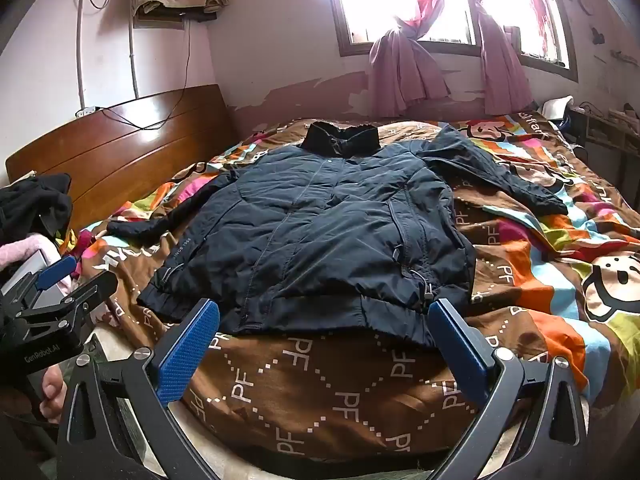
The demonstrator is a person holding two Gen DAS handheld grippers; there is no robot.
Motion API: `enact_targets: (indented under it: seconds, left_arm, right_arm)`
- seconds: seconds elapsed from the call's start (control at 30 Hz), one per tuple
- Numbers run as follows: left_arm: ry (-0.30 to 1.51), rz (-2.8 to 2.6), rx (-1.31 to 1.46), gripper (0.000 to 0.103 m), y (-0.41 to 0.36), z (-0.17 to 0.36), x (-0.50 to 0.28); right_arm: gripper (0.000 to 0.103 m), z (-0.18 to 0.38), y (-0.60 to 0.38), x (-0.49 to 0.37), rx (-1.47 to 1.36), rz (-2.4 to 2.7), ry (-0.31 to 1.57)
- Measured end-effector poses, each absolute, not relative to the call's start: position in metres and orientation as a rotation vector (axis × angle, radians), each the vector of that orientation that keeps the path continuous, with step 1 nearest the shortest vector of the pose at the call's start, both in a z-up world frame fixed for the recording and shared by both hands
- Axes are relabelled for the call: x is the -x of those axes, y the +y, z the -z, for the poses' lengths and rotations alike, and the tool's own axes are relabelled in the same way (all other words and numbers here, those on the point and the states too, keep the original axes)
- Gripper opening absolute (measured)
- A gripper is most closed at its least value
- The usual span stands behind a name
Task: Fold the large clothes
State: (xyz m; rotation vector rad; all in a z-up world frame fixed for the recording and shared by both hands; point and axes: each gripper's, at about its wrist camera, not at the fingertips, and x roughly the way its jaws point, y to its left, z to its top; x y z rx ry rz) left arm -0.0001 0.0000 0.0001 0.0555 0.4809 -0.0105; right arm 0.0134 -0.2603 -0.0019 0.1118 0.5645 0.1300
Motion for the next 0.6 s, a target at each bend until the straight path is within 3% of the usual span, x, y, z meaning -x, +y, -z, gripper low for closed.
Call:
enact_targets:
  seconds: [0.6]
  left_arm:
    - [0.482, 0.016, -0.06, 0.103, -0.0007, -0.0001, 0.0006]
  right_arm:
    - [0.102, 0.0032, -0.2609, -0.0129, -0.116, -0.131, 0.567]
